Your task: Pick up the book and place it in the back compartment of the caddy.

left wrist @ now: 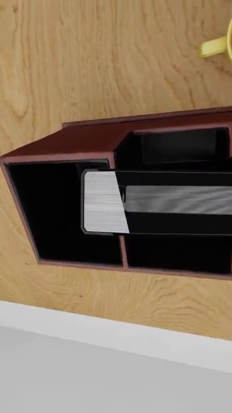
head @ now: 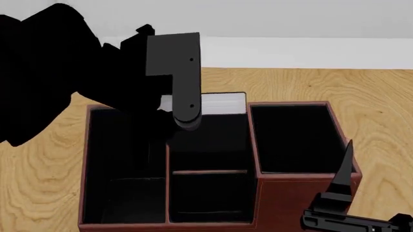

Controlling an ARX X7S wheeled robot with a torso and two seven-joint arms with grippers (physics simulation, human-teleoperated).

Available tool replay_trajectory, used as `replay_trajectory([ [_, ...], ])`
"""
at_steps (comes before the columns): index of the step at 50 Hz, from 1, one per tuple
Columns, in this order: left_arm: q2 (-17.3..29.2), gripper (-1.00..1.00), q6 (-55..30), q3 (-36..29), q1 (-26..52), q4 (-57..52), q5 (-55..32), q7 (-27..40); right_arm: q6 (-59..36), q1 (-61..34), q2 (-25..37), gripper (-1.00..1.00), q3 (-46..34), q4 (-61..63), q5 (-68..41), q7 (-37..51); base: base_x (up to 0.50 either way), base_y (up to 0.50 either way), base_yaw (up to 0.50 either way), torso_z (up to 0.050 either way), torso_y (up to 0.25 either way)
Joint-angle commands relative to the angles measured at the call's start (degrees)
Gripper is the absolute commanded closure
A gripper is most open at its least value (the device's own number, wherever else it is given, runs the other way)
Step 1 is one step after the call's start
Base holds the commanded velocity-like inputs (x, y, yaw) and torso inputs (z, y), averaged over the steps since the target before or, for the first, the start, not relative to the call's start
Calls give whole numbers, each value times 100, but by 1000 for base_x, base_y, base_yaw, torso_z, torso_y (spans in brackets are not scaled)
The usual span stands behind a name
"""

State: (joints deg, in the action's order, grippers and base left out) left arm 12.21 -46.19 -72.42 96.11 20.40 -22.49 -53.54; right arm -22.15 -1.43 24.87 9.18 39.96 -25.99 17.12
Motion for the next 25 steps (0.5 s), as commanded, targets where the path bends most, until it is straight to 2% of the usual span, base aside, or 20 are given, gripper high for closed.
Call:
replay_trajectory([
  [1,53,100,-225,65,-52,-291,-53,224,12,-4,7,-100,-1,11,-48,2,0,0,0,10,10],
  [25,43,100,-249,-14,-333,-348,-120,296,123,39,15,-100,9,-64,-77,-20,0,0,0,0,1],
])
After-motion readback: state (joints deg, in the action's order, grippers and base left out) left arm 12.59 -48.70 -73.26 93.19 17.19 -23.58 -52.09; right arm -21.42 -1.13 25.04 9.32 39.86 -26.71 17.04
